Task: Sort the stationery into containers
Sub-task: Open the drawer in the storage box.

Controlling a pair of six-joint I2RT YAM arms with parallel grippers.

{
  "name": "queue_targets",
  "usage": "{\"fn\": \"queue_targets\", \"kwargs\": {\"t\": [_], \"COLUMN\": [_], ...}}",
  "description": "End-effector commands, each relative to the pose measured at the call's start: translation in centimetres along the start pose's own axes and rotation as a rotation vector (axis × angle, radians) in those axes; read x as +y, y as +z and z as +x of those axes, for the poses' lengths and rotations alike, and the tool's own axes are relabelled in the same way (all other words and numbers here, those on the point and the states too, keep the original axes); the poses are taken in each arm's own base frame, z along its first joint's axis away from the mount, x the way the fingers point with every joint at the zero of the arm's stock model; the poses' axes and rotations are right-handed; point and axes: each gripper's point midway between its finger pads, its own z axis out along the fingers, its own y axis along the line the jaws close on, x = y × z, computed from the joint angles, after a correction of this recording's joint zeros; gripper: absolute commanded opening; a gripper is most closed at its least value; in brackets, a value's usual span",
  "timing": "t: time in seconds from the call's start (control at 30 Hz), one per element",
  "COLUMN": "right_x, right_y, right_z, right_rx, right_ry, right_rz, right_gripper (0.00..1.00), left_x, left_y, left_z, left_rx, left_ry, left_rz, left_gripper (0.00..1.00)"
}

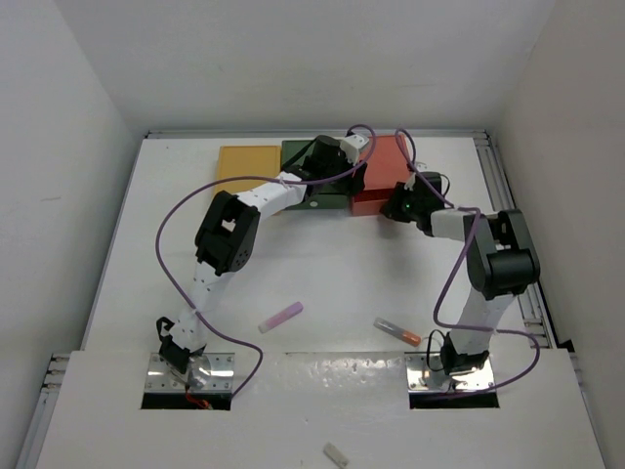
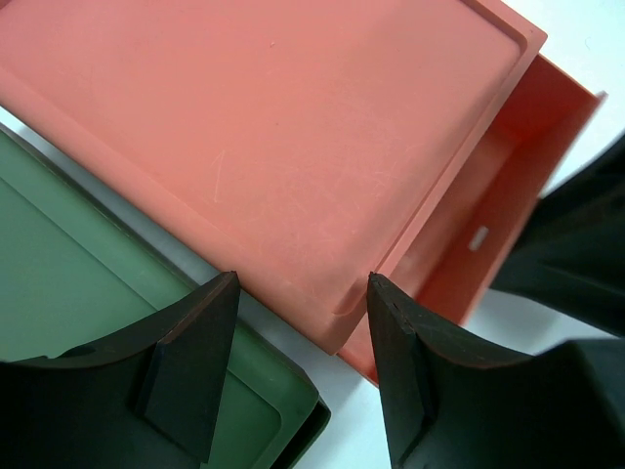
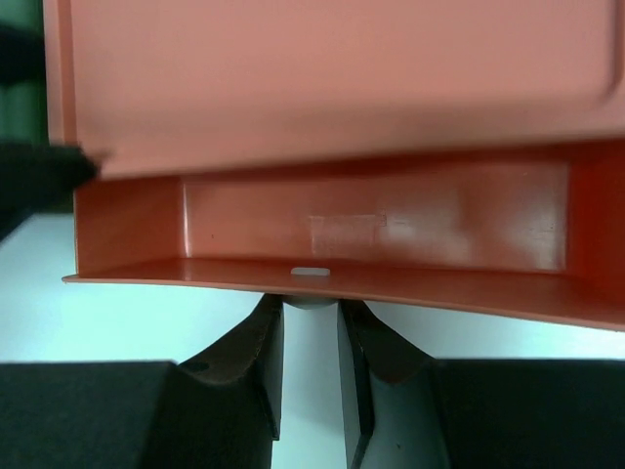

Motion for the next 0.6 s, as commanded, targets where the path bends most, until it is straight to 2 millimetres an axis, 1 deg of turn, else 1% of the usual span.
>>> {"fn": "queue_targets", "kwargs": {"t": [0.0,0.03,0.07,0.13,0.17,0.2,0.27,0.37,0.5,0.57], "right_x": [1.6,1.6,1.9,2.0,2.2,2.1,2.3,2.2,2.5,2.6], "right_y": [-1.6,-2.0,-2.3,-3.1,-3.3,-3.7,-4.4,-5.1,-6.1,-6.4], "right_z": [-0.1,0.5,0.5,1.7,1.6,2.7,3.9,5.4,6.8,7.3], "right_rx": [-0.005,0.01,0.009,0.032,0.031,0.055,0.079,0.11,0.151,0.162], "right_ry": [-0.012,-0.005,-0.007,-0.001,-0.003,0.006,0.013,0.022,0.039,0.036], "right_rz": [-0.054,-0.052,-0.06,-0.058,-0.063,-0.059,-0.06,-0.057,-0.07,-0.073], "right_gripper": [0.0,0.0,0.0,0.0,0.0,0.0,0.0,0.0,0.0,0.13], "left_x": [0.5,0.5,0.5,0.7,0.8,0.6,0.7,0.7,0.7,0.6], "left_y": [-0.1,-0.3,-0.3,-0.3,-0.3,-0.3,-0.4,-0.5,-0.7,-0.7], "left_z": [2.4,2.2,2.3,2.3,2.4,2.4,2.3,2.2,2.1,1.9], "left_rx": [0.07,0.069,0.072,0.072,0.073,0.075,0.073,0.073,0.071,0.067], "left_ry": [-0.026,-0.025,-0.027,-0.029,-0.029,-0.029,-0.028,-0.027,-0.027,-0.032], "left_rz": [-0.022,-0.025,-0.026,-0.034,-0.035,-0.032,-0.035,-0.037,-0.034,-0.029], "left_gripper": [0.61,0.61,0.61,0.61,0.61,0.61,0.61,0.61,0.61,0.63]}}
